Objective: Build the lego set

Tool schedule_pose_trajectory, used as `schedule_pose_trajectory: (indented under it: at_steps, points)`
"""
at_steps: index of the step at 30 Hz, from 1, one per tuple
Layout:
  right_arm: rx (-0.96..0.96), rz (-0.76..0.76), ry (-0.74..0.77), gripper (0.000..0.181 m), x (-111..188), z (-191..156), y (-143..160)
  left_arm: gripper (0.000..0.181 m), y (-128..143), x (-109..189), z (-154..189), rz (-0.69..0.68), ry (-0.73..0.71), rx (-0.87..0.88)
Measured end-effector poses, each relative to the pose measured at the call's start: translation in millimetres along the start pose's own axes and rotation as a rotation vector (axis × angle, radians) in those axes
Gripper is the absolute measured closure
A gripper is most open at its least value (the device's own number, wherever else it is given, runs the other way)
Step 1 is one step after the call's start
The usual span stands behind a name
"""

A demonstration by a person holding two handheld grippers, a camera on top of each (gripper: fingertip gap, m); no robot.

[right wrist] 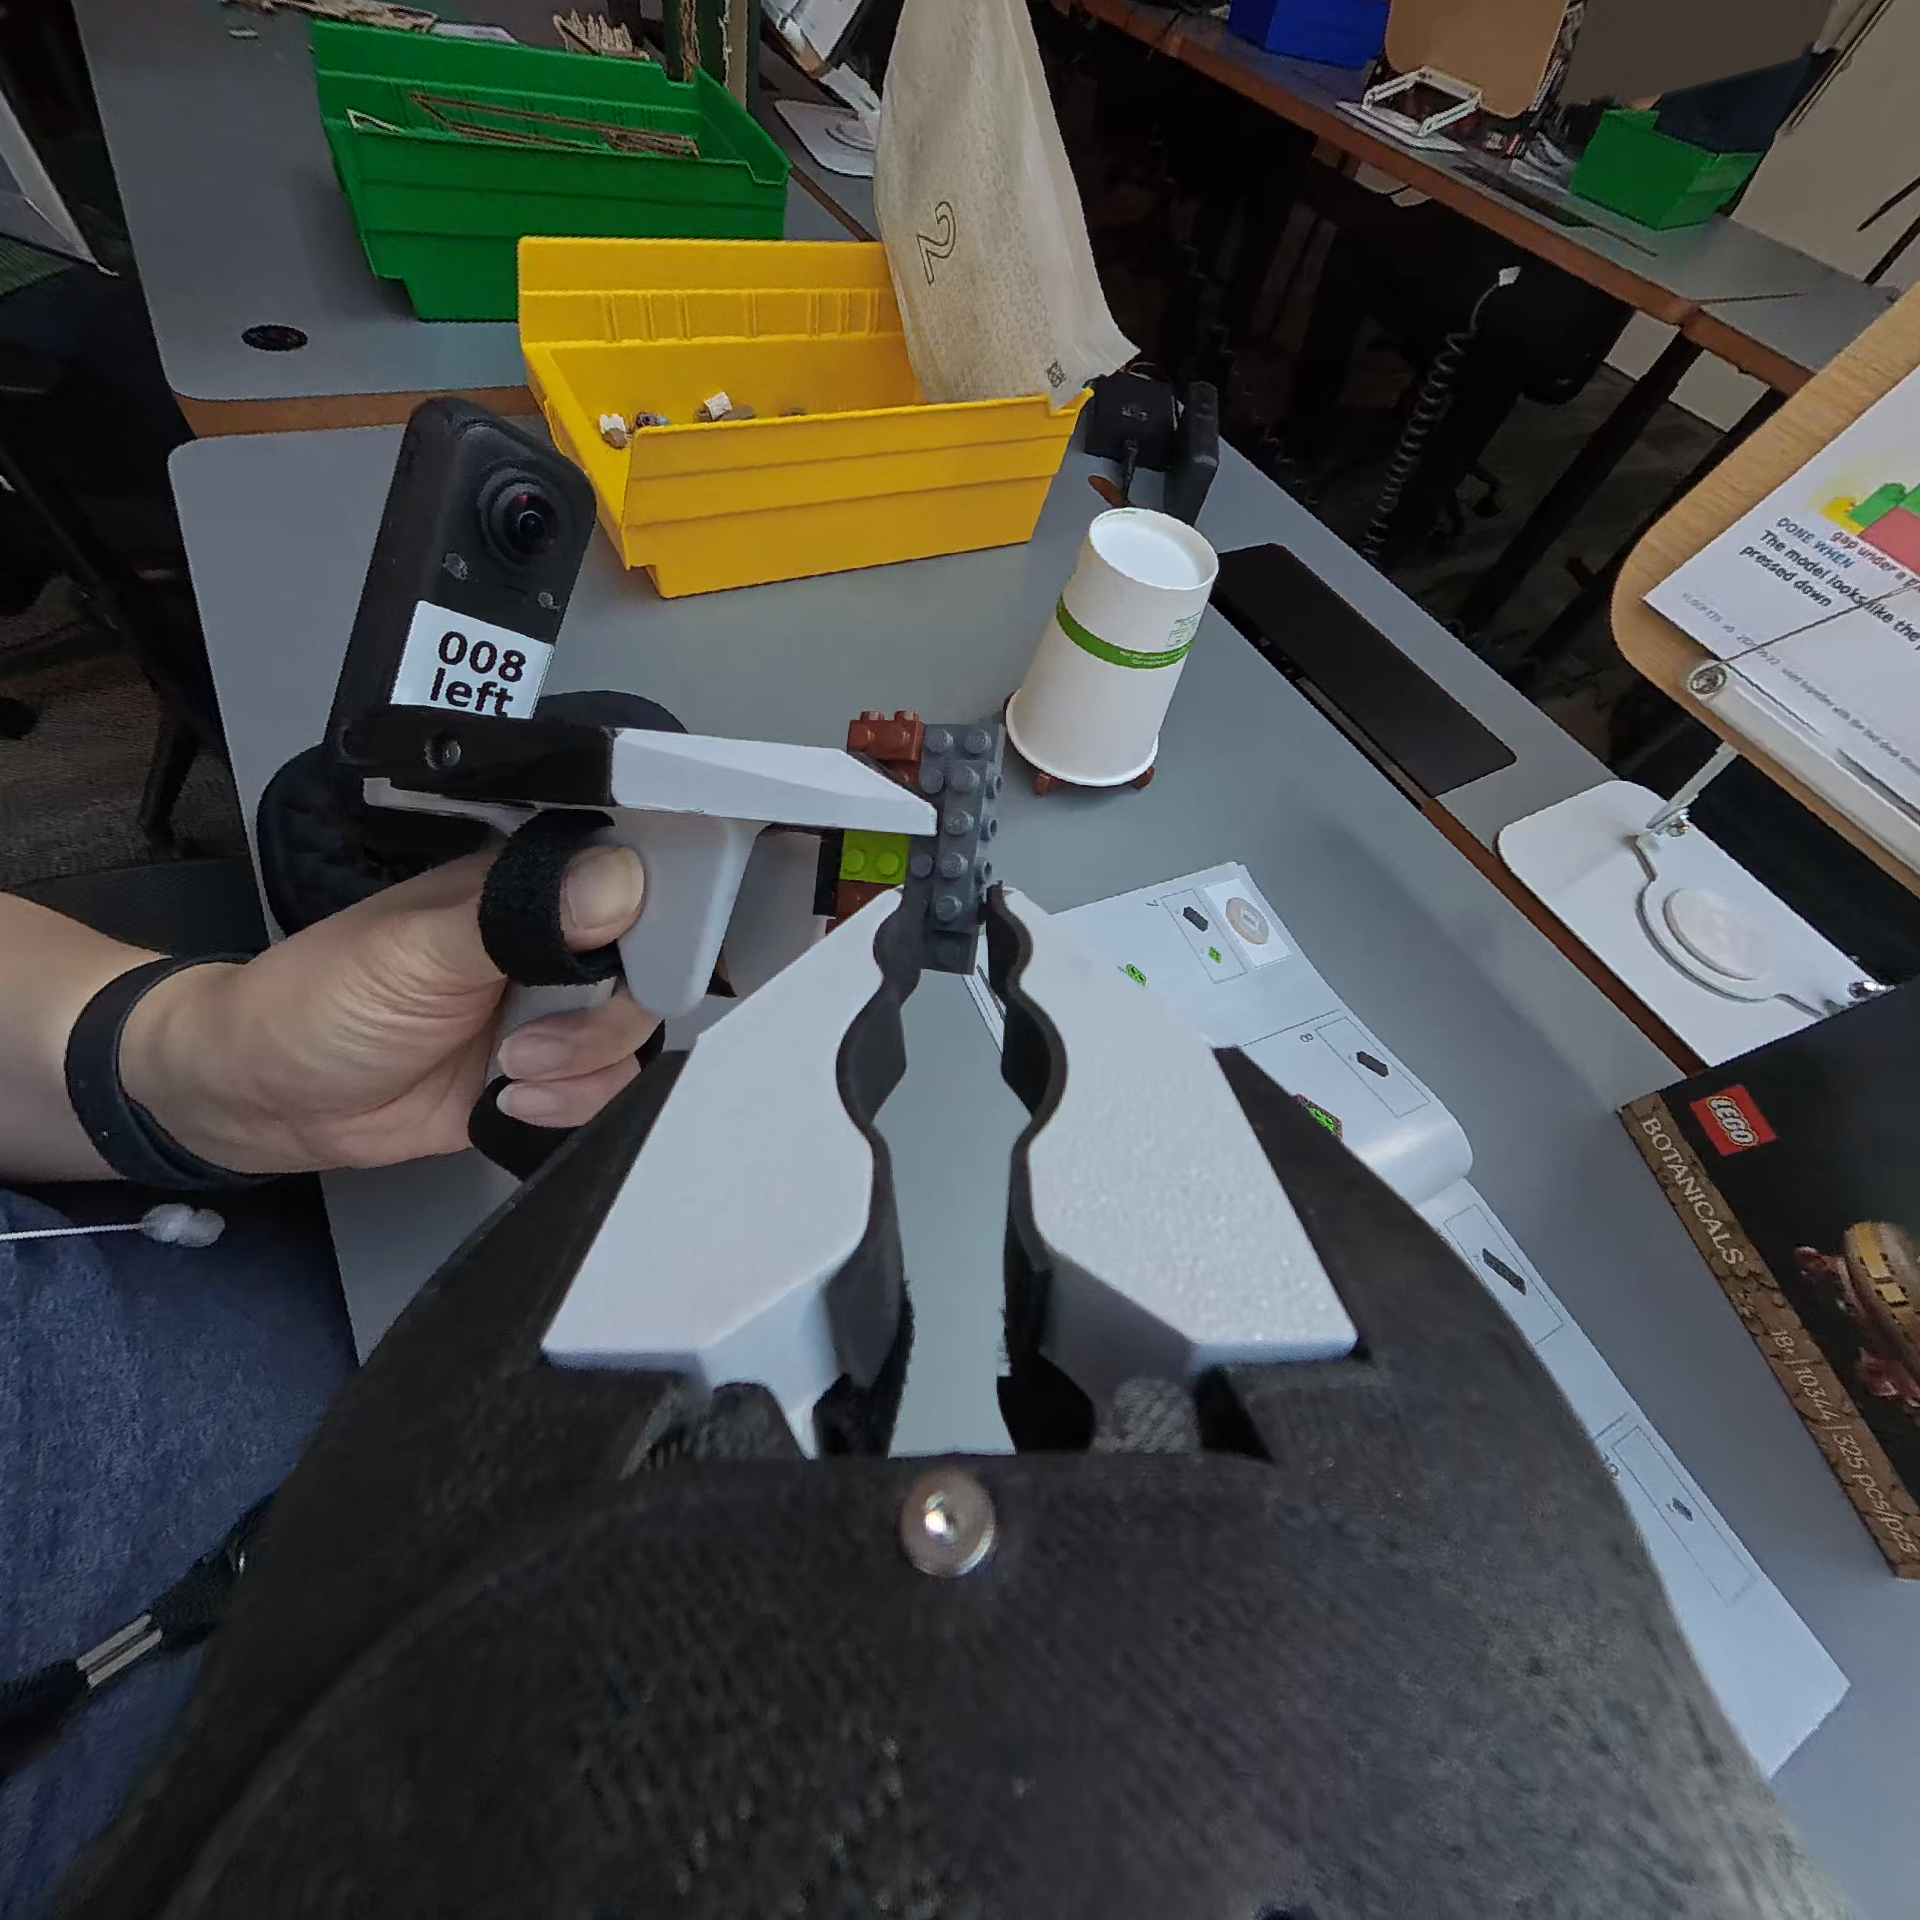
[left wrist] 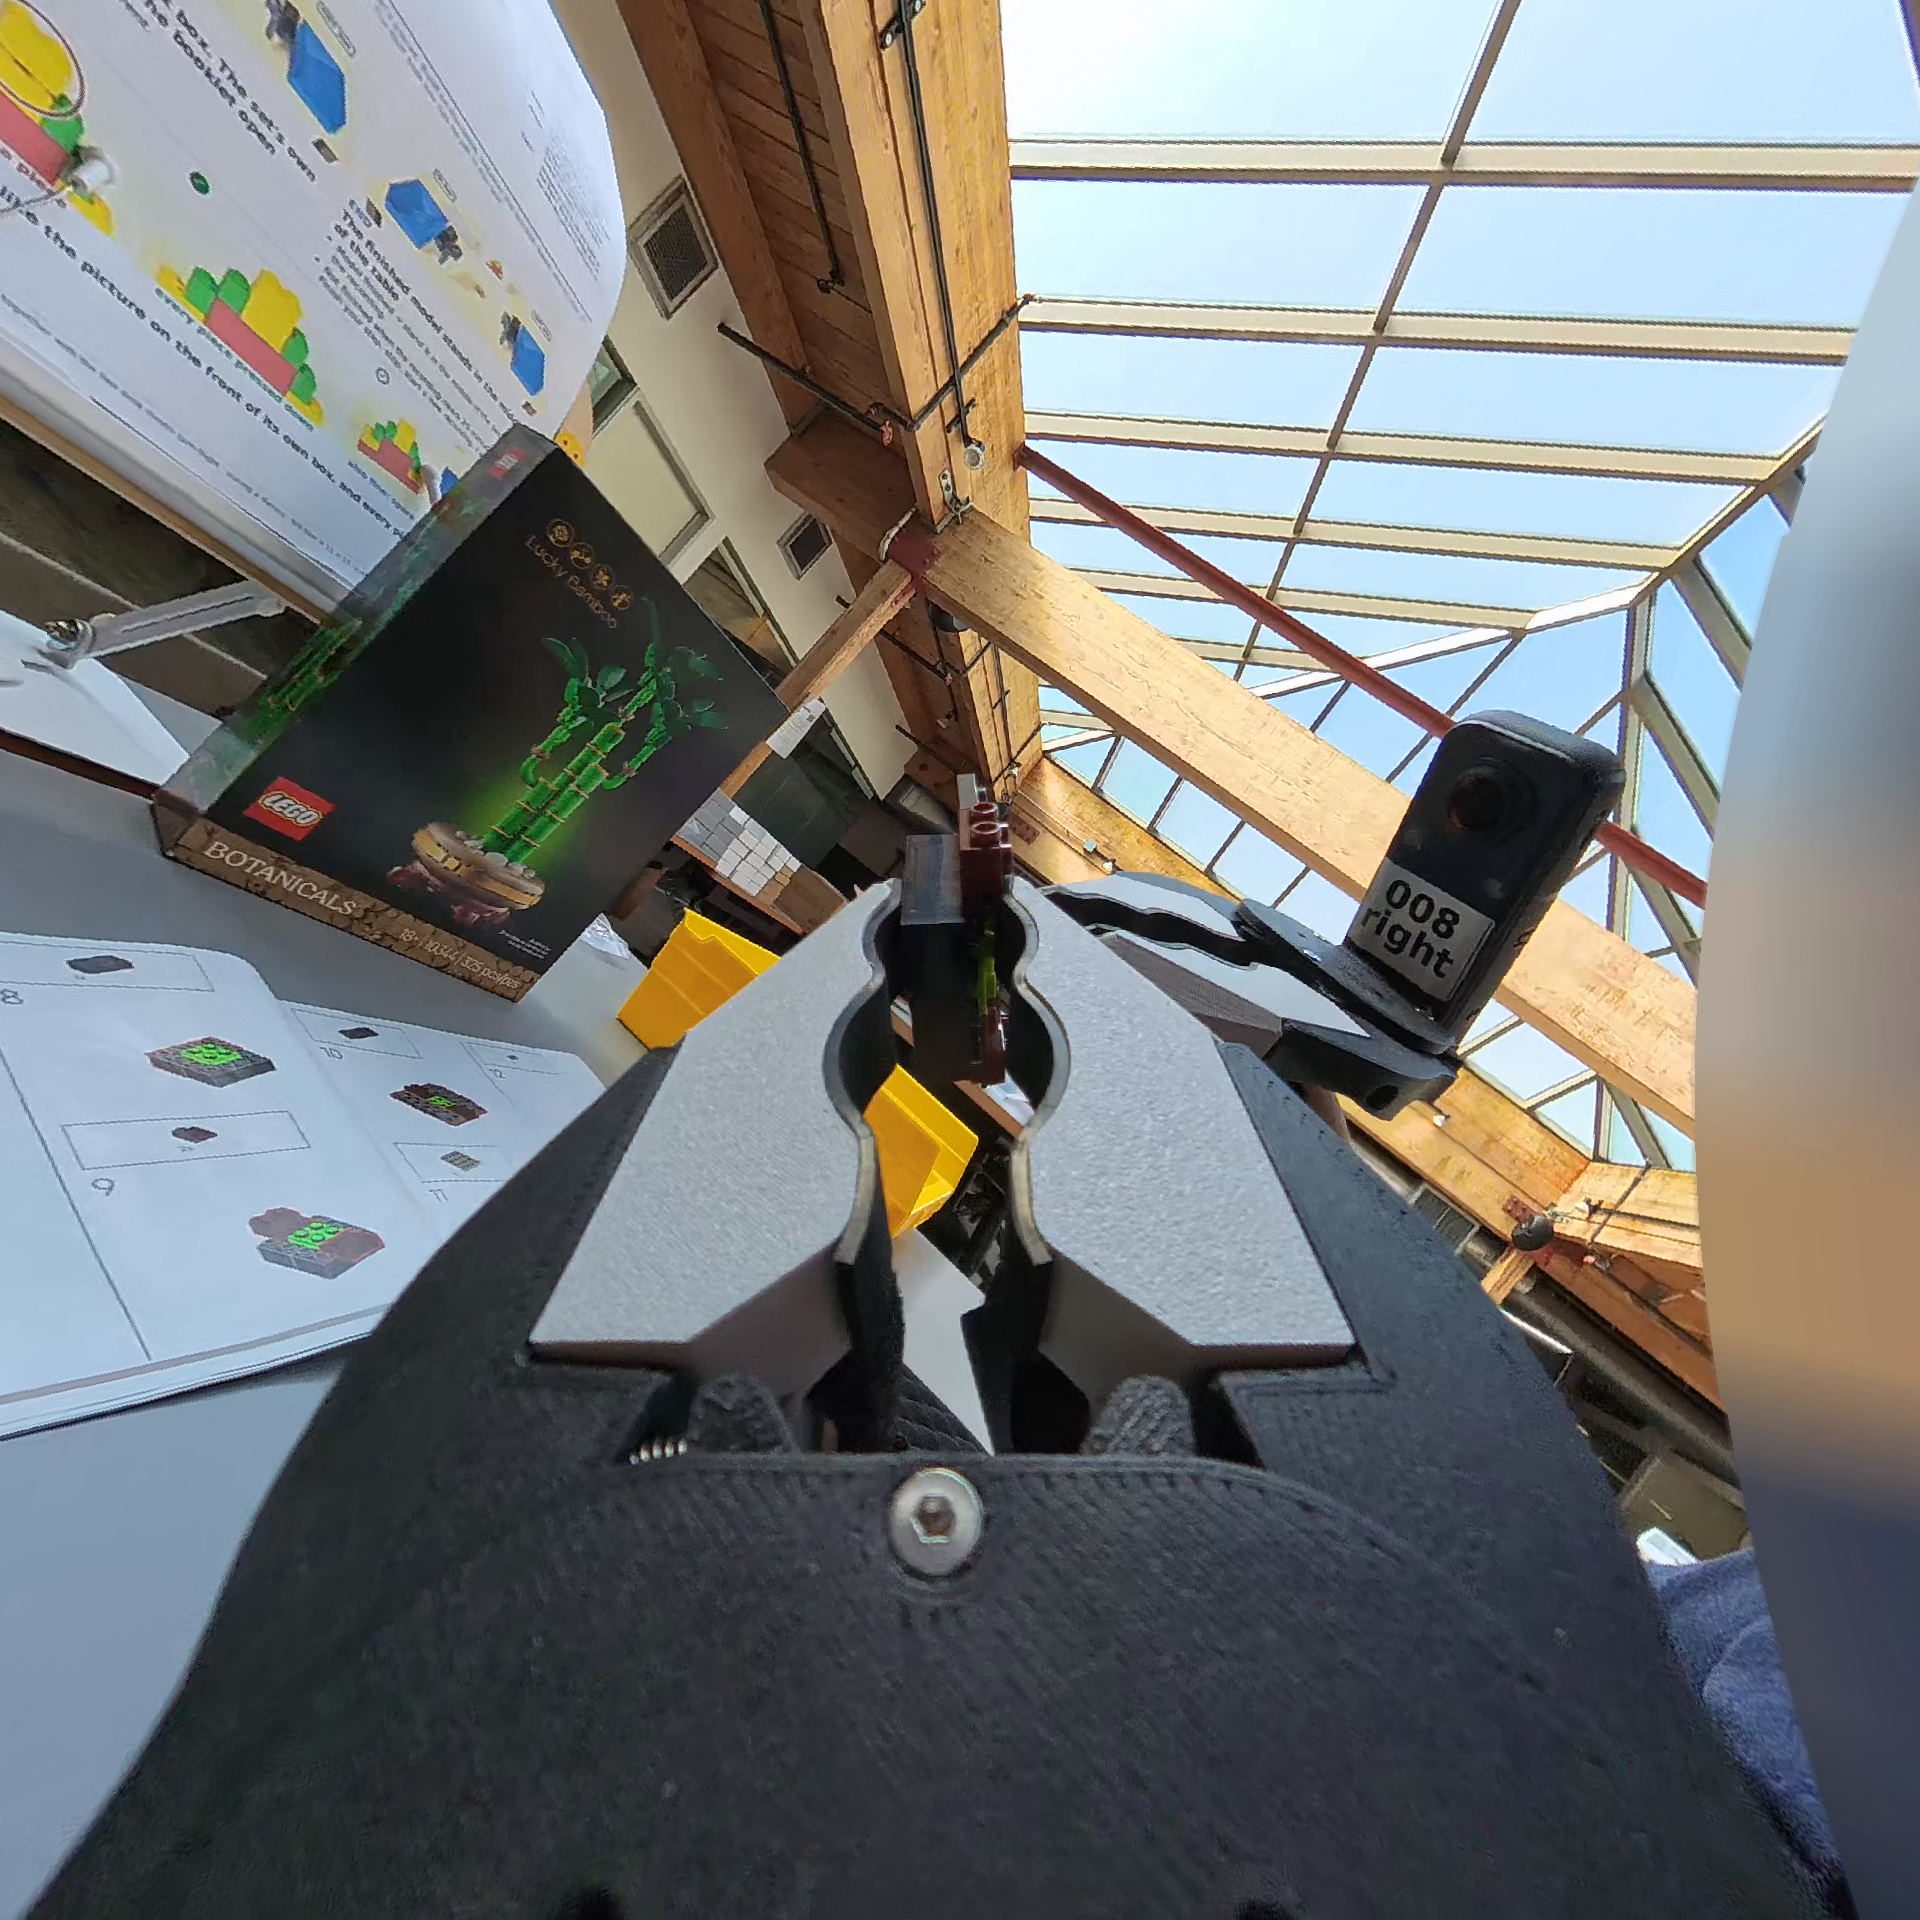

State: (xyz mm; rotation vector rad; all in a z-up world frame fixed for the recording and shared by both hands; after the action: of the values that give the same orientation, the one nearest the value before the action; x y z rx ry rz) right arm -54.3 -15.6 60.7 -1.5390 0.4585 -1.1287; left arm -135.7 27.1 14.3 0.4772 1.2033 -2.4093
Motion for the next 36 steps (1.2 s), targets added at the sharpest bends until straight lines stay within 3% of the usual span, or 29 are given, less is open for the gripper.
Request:
schedule_pose_trajectory:
  at_steps: [7,16,23,27,32,36]
  points:
    - [0.017,-0.058,0.051,0.171,-6.3,-3.9,1.5,0.168,1.9,3.6,-5.3,0.02,0.006,0.145]
    - [-0.01,-0.015,0.035,0.17,-4.1,-4.8,-3.2,0.169,-4.0,3.8,-1.2,0.02,0.037,0.083]
    - [-0.144,0.042,-0.088,0.153,2.3,1.4,-2.0,0.169,-6.4,7.3,-2.2,0.004,0.068,0.115]
    - [-0.247,0.154,-0.194,0.137,3.9,0.1,5.0,0.17,-7.9,10.2,-7.0,0.028,0.066,0.175]
    - [-0.555,0.322,-0.415,0.135,-8.3,-2.2,28.3,0.169,-8.1,9.9,-6.0,0.022,0.075,0.198]
    - [-0.679,0.379,-0.495,0.146,-13.2,2.2,35.4,0.169,-4.8,6.7,-0.4,-0.029,0.088,0.188]
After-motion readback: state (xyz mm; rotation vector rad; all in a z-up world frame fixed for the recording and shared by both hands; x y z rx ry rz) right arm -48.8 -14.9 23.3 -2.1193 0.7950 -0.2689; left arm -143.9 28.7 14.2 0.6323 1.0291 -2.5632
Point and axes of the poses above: each gripper's, where its closed fingertips meet, x back along the fingers, y out of its underside, z = x × y across the jaws, the point moved 6 cm from there along x, back along the fingers, and after that the axes turned 7 degrees about -x, right-handed, at the moved point
